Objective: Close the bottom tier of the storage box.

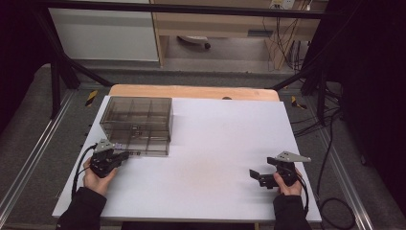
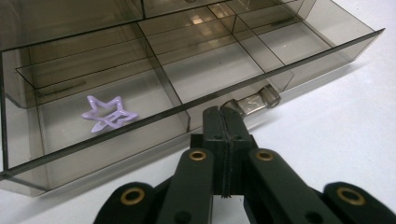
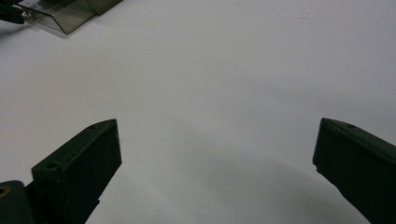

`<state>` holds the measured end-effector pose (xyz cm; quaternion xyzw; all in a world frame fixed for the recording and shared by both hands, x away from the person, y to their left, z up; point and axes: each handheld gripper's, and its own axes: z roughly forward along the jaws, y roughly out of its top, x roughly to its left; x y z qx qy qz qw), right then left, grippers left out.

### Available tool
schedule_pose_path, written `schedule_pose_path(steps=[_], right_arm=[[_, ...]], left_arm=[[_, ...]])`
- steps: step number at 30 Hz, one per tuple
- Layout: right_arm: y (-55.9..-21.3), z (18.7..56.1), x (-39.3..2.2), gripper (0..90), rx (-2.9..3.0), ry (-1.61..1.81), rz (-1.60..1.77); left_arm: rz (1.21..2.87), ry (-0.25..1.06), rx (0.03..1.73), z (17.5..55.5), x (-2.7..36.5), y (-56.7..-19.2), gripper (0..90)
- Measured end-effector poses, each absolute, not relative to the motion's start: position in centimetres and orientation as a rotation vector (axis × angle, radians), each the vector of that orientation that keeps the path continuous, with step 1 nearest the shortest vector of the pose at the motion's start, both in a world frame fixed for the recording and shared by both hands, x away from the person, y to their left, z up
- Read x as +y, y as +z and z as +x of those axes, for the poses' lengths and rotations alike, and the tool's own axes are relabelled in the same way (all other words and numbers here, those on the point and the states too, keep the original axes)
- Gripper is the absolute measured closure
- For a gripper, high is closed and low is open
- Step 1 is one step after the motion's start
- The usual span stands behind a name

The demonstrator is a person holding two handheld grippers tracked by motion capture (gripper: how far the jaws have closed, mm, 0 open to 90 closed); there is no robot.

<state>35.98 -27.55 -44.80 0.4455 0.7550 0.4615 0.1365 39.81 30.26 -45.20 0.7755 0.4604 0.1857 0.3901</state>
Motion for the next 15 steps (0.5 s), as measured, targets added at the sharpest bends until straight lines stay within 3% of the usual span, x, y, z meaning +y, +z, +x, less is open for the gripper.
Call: schedule_pose_path(steps=[15], right_arm=[[-44.82, 35.99, -27.55, 1.8, 2.184, 1.338, 1.290]], left_arm=[[1.971, 0.466, 1.167, 40.13, 30.32, -45.24, 90.0]])
